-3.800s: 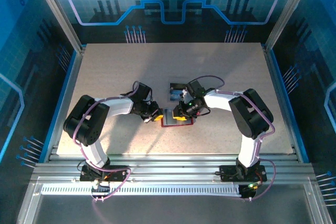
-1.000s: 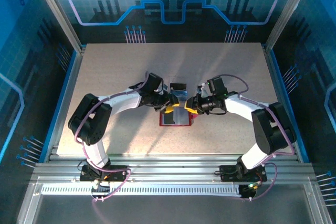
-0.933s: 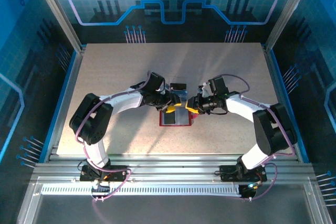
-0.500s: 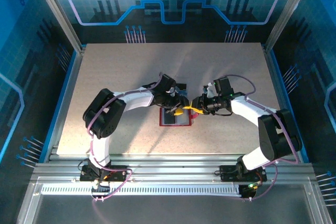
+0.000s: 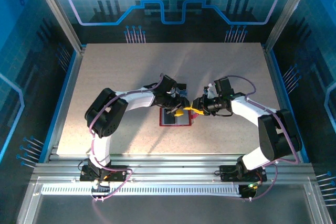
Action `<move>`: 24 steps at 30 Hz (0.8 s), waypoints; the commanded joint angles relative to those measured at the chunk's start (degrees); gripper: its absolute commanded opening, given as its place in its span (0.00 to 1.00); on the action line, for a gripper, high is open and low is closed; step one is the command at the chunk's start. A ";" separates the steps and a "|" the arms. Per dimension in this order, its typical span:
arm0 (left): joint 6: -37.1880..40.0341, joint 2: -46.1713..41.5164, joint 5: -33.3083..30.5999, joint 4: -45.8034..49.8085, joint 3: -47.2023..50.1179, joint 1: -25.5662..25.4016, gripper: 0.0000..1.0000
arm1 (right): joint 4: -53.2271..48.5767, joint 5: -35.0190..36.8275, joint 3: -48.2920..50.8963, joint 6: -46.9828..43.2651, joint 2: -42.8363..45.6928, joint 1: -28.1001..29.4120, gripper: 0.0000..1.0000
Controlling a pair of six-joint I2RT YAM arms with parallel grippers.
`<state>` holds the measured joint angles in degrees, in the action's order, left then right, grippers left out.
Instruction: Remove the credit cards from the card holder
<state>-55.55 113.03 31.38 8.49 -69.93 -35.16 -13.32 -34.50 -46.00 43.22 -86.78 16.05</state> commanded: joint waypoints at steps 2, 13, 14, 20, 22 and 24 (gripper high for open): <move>0.86 -1.11 -0.27 1.28 -0.95 -0.28 0.48 | -0.30 -1.41 -0.77 -0.33 -0.79 0.51 0.31; 1.41 -8.90 -2.65 0.28 7.00 3.88 0.48 | 2.23 -1.47 -4.00 1.72 -6.12 5.31 0.31; 1.39 -9.55 -2.70 0.07 7.94 4.27 0.48 | 2.43 -1.44 -4.07 1.85 -6.59 5.83 0.31; 1.50 -12.99 -2.82 -0.39 12.98 6.83 0.44 | 3.72 -1.01 -7.36 2.91 -10.75 8.82 0.30; 1.49 -13.72 -2.68 -0.50 14.40 7.75 0.41 | 4.54 -1.17 -8.14 3.52 -12.37 9.65 0.29; 1.69 -13.91 -2.25 -0.71 15.55 8.47 0.36 | 5.18 -1.35 -8.87 3.96 -13.70 10.43 0.28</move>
<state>-55.09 100.97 29.19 8.23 -55.99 -27.57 -9.30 -34.96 -53.17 45.87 -98.65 25.21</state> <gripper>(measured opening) 0.371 0.283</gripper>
